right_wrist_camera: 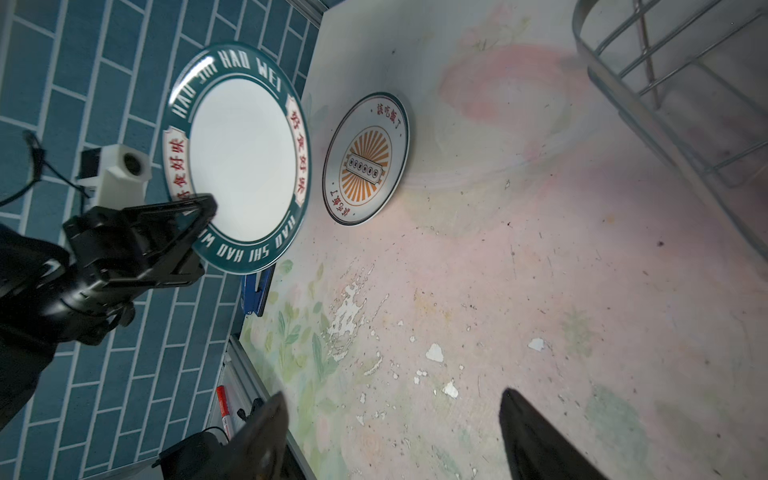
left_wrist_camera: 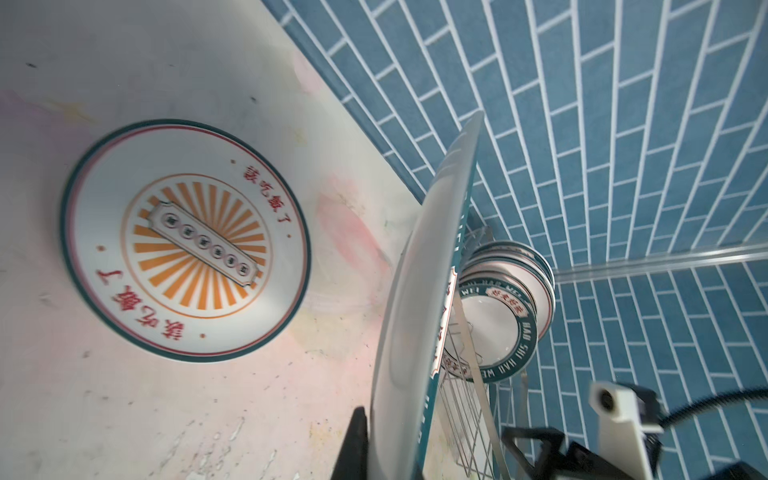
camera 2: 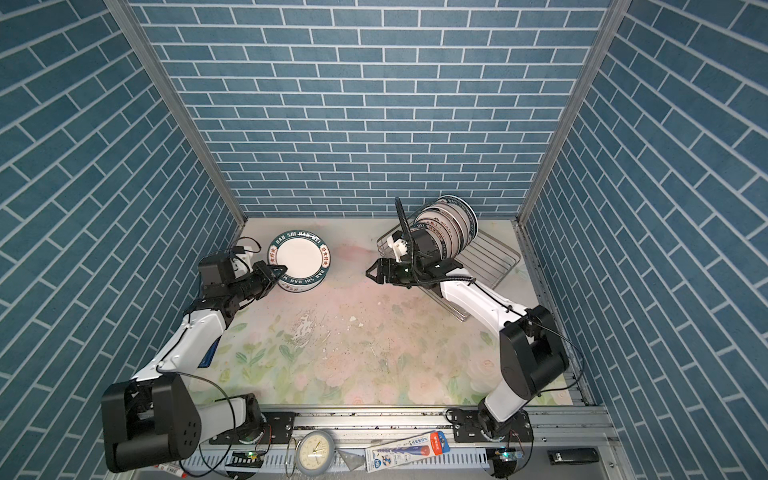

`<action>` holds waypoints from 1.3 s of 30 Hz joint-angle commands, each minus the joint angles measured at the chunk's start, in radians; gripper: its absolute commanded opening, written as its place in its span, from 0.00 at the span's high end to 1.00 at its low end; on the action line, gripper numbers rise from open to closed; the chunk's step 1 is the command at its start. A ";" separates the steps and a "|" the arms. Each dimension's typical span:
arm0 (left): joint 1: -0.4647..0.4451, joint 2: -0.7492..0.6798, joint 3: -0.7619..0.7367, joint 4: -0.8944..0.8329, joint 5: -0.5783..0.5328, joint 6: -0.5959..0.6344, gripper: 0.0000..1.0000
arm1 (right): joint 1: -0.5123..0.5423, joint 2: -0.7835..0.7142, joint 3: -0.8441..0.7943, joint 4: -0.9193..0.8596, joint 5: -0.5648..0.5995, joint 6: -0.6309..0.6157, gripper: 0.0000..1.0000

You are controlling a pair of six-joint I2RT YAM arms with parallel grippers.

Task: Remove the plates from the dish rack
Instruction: 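Lower the plate to the table with the left gripper while the right returns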

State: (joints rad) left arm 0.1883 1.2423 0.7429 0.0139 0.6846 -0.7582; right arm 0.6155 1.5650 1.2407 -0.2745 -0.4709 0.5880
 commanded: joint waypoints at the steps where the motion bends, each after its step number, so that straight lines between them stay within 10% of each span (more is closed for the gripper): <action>1: 0.027 0.059 -0.008 0.032 0.017 0.042 1.00 | 0.004 -0.089 0.080 -0.161 0.117 -0.133 0.02; 14: 0.030 0.301 0.084 0.074 -0.018 0.083 1.00 | 0.002 -0.289 0.088 -0.357 0.482 -0.242 0.01; 39: 0.031 0.493 0.202 -0.021 -0.036 0.140 0.93 | -0.010 -0.316 -0.014 -0.337 0.466 -0.244 0.01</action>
State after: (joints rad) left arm 0.2157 1.7195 0.9268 0.0208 0.6571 -0.6506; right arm 0.6098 1.2675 1.2507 -0.6071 -0.0147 0.3653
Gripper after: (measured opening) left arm 0.095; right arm 0.991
